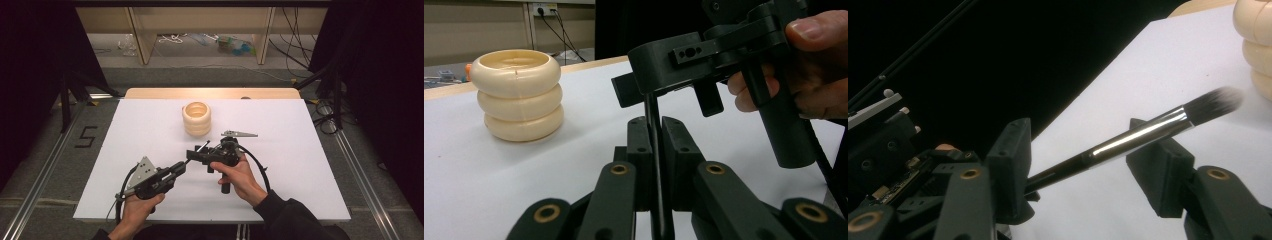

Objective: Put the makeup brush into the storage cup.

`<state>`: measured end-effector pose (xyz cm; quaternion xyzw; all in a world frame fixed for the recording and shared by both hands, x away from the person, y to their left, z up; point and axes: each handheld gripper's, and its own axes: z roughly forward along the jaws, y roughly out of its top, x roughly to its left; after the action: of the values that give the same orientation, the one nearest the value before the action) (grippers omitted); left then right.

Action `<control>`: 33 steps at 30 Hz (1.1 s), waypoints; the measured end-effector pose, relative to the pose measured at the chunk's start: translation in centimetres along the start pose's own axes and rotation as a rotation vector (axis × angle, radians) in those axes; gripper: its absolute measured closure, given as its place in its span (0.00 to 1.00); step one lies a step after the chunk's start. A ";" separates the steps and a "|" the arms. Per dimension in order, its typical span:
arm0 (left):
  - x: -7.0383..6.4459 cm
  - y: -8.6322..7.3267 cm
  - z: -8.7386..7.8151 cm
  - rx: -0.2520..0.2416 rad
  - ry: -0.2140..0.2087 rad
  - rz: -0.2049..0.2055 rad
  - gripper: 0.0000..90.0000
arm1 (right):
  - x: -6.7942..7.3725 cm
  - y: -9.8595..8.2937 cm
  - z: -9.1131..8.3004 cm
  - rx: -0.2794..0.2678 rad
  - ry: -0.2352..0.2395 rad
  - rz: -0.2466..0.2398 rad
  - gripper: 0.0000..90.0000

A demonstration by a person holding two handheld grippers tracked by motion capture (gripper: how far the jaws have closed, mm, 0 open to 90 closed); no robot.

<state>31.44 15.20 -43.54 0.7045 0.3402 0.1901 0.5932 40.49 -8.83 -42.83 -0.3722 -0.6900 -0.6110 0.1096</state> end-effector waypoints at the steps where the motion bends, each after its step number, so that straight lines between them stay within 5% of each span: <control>1: 0.0 0.0 0.0 0.000 0.000 0.001 0.93 | 0.0 0.0 0.0 -0.003 0.001 -0.001 0.52; 11: 0.0 0.0 0.0 0.000 -0.005 0.000 0.92 | -0.3 0.0 -0.1 -0.016 0.008 0.010 0.65; 23: 0.0 -0.2 0.3 0.008 -0.035 0.008 0.91 | 0.6 0.3 -0.5 -0.074 0.140 0.048 0.90; 28: 0.1 -0.3 0.3 0.009 -0.046 0.002 0.85 | 2.2 0.7 -0.6 -0.073 0.175 -0.027 0.93; 33: 0.2 -0.4 0.5 0.030 -0.055 0.027 0.75 | 2.8 1.1 -0.8 -0.072 0.156 -0.089 0.93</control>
<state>31.80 14.96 -44.07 0.7227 0.3171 0.1733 0.5892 38.97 -8.52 -40.12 -0.2962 -0.6726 -0.6670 0.1226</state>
